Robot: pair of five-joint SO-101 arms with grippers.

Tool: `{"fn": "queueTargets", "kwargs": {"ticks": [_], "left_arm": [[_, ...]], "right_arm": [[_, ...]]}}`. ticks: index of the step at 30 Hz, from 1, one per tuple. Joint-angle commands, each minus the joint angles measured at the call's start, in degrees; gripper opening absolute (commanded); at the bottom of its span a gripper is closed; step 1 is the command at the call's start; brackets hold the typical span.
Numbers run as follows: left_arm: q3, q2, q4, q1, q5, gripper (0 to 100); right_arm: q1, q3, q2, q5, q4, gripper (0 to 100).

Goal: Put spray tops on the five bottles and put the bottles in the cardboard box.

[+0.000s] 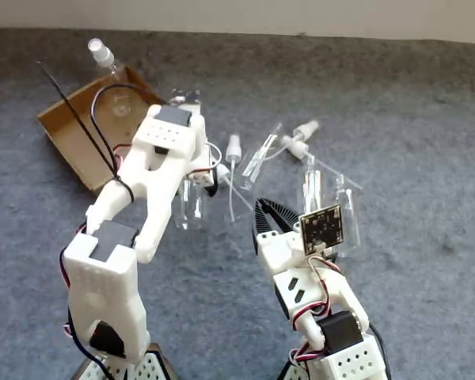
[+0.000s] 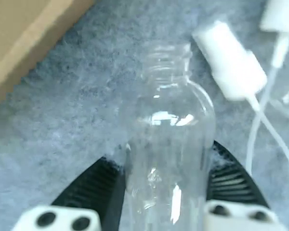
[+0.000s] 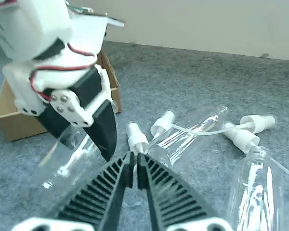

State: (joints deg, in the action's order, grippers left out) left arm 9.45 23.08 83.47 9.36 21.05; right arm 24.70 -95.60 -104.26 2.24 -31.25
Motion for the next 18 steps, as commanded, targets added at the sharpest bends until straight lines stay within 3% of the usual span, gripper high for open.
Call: {"fn": "queueTargets", "kwargs": {"ticks": [1,7,18], "left_arm": [[14.37,-0.92,13.01,0.75,-9.05,11],[23.87,-3.12,17.05,0.92,-10.02,7],[18.51,-23.08,16.97,7.96,-10.11,6]], "right_arm": [[0.66,-5.85,-1.01,-0.7,-0.13,1.2],[0.66,-5.85,-1.01,-0.7,-0.31,1.2],[0.66,-5.85,-1.01,-0.7,-0.31,1.2]]}}
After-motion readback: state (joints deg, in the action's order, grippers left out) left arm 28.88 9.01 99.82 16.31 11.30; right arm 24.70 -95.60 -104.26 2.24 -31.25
